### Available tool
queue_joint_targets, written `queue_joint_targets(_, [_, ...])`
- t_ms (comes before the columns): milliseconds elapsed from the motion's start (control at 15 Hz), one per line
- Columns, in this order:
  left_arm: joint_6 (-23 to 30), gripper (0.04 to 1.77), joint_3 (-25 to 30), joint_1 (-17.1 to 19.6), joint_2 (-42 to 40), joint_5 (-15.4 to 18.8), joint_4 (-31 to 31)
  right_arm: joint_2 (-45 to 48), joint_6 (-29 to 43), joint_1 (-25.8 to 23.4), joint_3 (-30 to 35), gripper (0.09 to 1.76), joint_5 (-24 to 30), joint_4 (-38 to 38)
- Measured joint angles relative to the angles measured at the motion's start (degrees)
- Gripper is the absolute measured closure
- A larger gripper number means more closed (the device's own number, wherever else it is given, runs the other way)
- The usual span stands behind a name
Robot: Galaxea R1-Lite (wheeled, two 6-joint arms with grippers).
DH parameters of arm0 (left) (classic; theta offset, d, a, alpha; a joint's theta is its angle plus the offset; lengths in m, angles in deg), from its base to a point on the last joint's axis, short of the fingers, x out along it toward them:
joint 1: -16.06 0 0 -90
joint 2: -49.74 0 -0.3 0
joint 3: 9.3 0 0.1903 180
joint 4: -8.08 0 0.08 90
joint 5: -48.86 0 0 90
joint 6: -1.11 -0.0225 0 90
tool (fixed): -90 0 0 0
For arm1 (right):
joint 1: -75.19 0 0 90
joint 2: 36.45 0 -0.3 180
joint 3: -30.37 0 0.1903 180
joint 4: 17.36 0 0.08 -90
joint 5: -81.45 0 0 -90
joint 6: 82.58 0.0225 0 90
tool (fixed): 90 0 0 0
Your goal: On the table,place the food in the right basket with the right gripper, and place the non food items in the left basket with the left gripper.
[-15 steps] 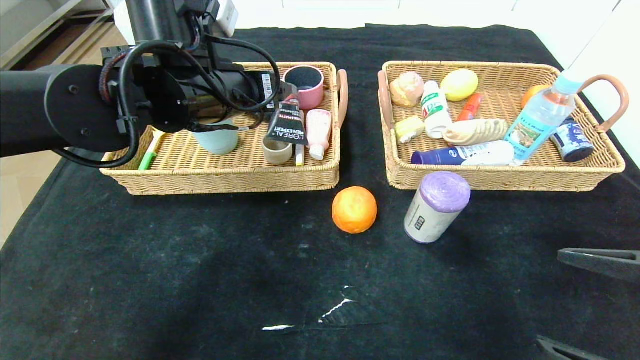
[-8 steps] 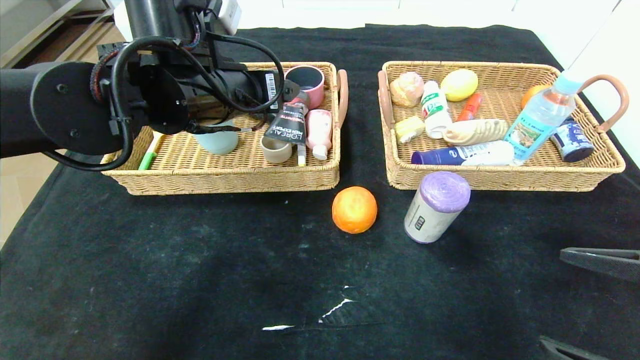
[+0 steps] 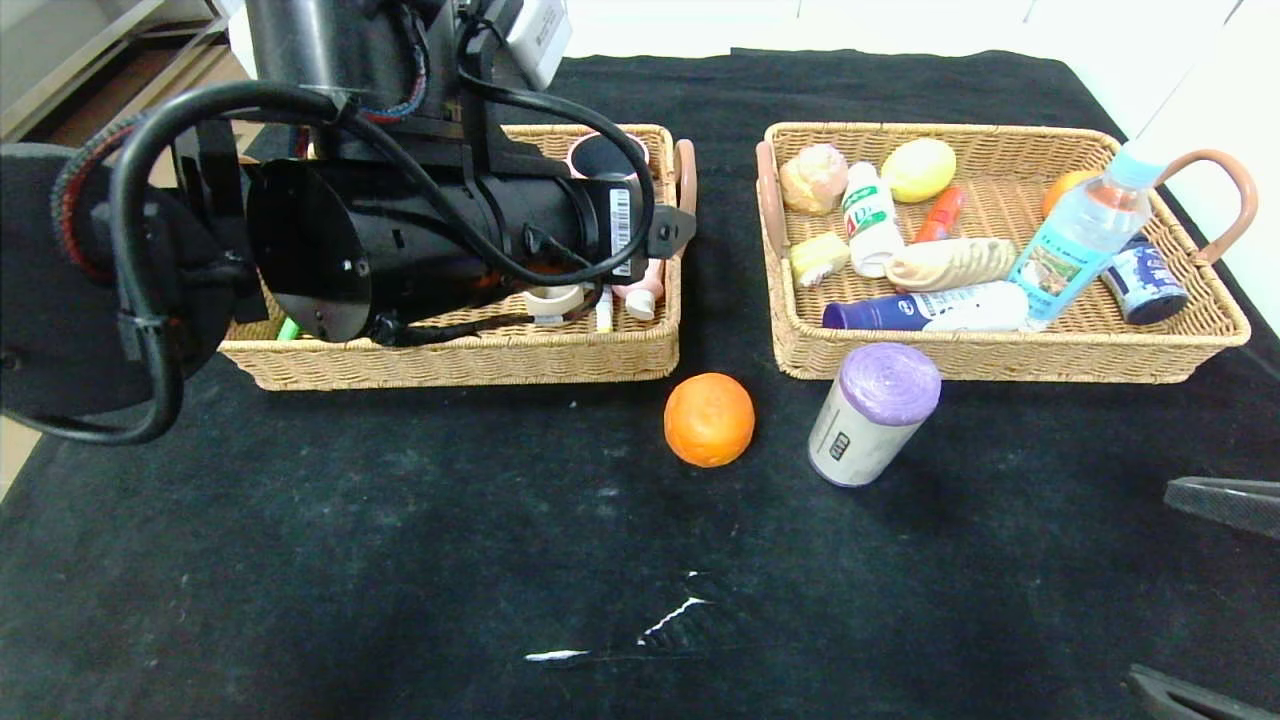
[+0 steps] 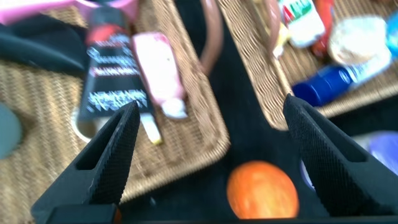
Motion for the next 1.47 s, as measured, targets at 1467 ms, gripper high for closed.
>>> queue_joint_targets(1467, [-9.7,0.1,41.3,-8.7,-25.1,14.8,10.4,1.2,-0.1,0.0,0.0,0.14,0.0,-0.1])
